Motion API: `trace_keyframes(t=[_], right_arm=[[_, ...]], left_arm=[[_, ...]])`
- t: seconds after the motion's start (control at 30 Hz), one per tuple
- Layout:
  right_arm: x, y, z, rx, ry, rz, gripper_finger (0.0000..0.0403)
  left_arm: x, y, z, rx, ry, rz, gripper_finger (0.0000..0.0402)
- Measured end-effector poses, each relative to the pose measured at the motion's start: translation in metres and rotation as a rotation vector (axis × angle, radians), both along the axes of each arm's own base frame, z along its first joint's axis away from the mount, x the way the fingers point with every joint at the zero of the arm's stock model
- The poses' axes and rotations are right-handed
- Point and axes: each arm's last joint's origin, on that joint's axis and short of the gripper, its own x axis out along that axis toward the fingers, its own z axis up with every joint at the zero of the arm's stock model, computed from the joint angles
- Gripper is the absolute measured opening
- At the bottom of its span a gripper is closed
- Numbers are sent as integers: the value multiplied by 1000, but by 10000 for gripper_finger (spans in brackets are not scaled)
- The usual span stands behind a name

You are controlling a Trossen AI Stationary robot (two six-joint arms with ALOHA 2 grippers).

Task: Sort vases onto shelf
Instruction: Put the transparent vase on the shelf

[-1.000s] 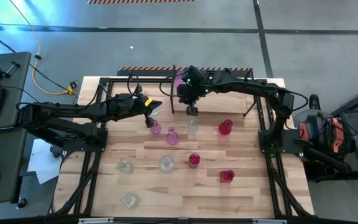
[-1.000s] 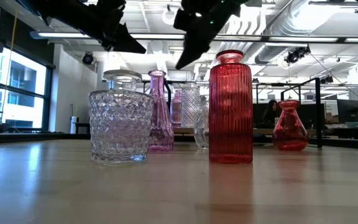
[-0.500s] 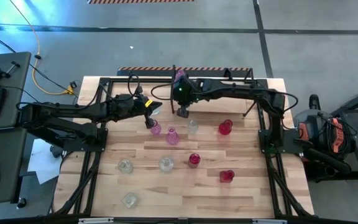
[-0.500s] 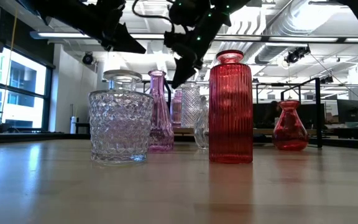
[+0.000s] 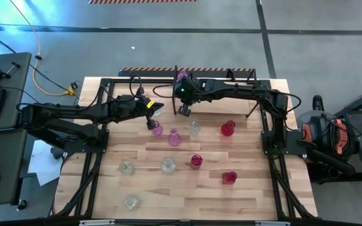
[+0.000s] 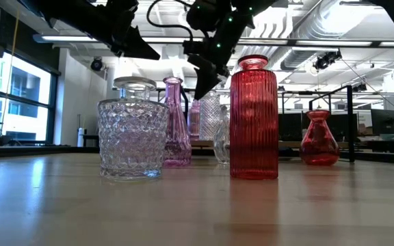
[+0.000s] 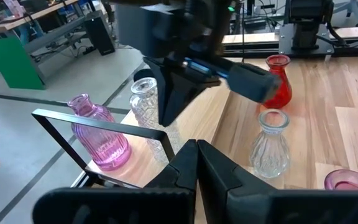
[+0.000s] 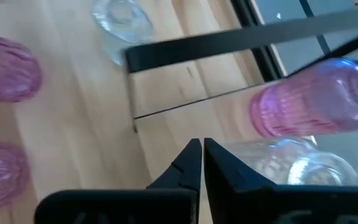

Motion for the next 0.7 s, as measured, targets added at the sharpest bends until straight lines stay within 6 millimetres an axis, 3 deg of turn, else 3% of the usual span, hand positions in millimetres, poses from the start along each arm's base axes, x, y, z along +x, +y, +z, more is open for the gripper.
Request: trace_keyframes(t=[0.37, 0.7], right_arm=[[-7, -21, 0, 4, -3, -58, 0], [-13, -25, -3, 22, 36, -88, 0]], left_arm=[[0, 0, 0, 0, 0, 0, 0], [-1, 0, -2, -3, 19, 0, 0]])
